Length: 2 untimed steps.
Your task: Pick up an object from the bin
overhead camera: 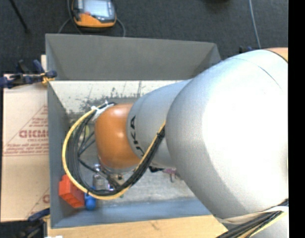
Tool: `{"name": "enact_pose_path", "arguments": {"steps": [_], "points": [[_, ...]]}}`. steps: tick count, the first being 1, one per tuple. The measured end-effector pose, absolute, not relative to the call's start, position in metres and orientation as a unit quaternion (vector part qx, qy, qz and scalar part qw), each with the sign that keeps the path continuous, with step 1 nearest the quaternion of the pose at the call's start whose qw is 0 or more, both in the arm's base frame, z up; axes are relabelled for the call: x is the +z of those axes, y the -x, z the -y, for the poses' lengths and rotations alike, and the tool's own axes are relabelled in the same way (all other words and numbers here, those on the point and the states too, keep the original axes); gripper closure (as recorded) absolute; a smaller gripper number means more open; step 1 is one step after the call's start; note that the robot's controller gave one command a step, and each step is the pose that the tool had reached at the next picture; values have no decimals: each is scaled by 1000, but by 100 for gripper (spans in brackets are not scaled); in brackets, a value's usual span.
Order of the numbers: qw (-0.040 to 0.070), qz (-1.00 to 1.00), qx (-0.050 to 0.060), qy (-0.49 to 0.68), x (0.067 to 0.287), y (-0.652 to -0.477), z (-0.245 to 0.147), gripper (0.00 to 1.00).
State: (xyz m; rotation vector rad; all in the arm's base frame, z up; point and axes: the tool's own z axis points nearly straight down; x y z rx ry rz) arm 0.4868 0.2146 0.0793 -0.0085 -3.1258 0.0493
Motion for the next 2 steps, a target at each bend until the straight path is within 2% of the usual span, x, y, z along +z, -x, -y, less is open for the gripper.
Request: {"name": "enact_pose_path", "arguments": {"steps": [1,2], "points": [[0,999,1,-42,70,-489,-184,100],[-3,1000,0,-28,72,-513,-230,100]]}}
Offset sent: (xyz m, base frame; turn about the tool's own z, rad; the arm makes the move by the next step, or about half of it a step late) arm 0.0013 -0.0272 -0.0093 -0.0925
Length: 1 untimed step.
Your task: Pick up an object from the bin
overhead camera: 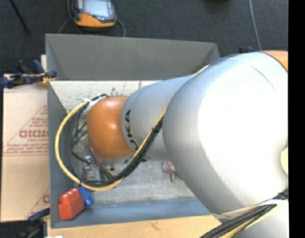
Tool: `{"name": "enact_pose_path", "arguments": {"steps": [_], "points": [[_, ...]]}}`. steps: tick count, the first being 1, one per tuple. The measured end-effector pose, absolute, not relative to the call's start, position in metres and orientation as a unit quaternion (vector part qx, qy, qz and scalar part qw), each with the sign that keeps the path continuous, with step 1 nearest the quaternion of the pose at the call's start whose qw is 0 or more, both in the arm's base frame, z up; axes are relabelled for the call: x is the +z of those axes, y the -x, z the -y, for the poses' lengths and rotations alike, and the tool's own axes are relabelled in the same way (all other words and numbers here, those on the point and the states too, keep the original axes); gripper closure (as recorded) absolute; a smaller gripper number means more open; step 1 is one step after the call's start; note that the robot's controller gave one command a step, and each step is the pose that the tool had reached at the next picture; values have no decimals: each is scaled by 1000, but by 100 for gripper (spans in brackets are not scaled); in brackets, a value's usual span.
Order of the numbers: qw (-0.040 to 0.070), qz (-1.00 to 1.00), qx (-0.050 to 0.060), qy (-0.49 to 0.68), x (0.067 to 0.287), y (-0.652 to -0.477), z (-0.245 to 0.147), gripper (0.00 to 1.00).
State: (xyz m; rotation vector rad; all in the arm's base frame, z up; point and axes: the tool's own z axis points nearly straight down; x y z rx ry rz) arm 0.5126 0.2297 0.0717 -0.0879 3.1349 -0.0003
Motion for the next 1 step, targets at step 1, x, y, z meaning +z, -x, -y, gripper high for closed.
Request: {"name": "enact_pose_path", "arguments": {"steps": [1], "points": [[4,-1000,2,27,178,-495,-235,100]]}}
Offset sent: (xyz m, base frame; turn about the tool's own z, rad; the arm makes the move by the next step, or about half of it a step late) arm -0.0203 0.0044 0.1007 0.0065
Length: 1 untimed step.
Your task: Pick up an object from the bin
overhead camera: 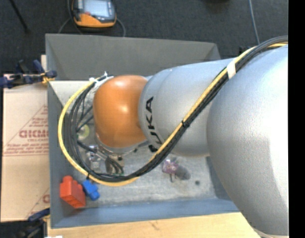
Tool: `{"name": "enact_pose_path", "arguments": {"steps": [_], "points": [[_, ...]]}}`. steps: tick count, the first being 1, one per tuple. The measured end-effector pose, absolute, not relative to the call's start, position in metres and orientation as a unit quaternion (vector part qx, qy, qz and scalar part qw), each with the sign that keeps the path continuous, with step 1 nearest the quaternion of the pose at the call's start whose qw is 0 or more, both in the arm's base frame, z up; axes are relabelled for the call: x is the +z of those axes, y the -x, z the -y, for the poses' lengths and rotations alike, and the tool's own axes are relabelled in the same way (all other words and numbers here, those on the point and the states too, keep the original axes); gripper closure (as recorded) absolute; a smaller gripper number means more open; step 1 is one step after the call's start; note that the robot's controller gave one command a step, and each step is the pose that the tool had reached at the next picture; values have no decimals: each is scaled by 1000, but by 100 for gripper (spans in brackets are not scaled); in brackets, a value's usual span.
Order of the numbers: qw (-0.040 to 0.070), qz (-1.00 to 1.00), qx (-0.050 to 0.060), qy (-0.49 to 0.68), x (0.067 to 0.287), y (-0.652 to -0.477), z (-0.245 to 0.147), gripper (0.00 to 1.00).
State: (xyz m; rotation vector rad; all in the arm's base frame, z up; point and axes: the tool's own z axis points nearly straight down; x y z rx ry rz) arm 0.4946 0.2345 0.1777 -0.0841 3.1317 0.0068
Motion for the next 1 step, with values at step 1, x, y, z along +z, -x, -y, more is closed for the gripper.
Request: {"name": "enact_pose_path", "arguments": {"steps": [1], "points": [[1,-1000,0,28,173,-494,-234,0]]}}
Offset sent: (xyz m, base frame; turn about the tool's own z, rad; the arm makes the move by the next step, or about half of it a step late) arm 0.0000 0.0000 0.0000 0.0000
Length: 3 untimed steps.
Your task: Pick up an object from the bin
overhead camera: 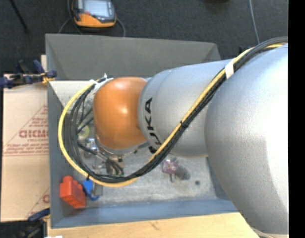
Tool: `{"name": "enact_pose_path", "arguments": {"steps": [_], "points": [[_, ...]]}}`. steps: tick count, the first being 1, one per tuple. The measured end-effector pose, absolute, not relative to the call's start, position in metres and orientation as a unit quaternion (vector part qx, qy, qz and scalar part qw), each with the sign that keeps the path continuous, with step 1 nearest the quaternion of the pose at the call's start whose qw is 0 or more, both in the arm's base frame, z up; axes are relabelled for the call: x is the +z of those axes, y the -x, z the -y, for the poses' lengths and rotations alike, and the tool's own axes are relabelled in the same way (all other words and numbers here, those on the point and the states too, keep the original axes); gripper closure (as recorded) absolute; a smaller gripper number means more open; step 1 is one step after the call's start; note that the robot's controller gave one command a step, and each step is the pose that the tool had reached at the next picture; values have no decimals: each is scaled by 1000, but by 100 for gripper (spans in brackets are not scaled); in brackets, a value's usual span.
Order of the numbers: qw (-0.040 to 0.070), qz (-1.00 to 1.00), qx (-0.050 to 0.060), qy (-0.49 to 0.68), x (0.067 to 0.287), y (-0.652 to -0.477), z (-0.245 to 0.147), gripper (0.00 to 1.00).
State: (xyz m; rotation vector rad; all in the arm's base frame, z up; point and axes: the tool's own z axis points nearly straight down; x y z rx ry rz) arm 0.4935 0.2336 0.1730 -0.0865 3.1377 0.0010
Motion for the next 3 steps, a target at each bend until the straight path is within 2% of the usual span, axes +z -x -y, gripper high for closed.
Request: {"name": "enact_pose_path", "arguments": {"steps": [1,2,3], "points": [[1,-989,0,150,68,-493,-206,0],[2,-989,0,149,70,-493,-207,100],[0,-997,-4,80,70,-490,-231,100]]}}
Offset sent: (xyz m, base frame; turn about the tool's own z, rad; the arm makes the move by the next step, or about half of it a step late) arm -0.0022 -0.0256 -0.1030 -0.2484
